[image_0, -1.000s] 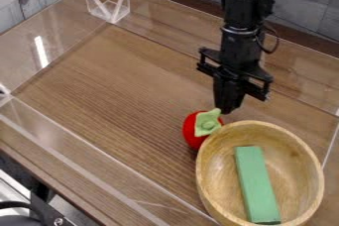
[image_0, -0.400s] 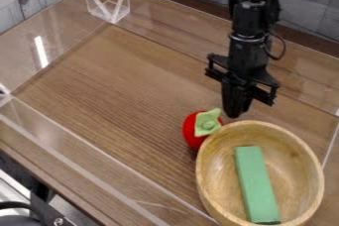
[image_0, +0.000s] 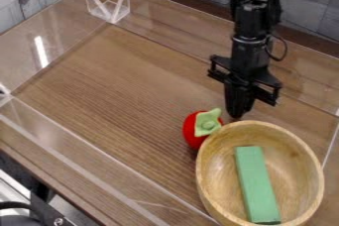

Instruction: Move the red fruit to the right

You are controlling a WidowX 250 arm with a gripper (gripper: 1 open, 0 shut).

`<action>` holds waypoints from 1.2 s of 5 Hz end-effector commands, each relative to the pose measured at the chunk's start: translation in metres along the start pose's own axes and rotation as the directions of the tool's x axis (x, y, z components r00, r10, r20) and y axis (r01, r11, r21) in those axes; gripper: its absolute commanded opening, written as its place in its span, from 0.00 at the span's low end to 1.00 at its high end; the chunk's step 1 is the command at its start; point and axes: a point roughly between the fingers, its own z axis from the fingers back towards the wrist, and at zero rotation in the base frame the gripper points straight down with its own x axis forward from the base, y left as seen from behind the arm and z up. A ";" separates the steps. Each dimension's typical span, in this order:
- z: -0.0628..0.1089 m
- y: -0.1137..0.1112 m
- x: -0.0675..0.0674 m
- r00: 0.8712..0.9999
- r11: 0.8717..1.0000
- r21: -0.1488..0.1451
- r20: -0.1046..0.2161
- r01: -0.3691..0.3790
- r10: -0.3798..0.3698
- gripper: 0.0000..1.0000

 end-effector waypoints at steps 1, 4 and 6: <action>0.017 -0.005 0.017 0.997 1.000 0.003 0.079 0.013 -0.013 0.00; 0.013 -0.006 0.022 0.996 1.000 -0.012 0.090 0.018 -0.017 0.00; 0.011 -0.005 0.023 0.995 1.000 -0.020 0.093 0.021 -0.019 1.00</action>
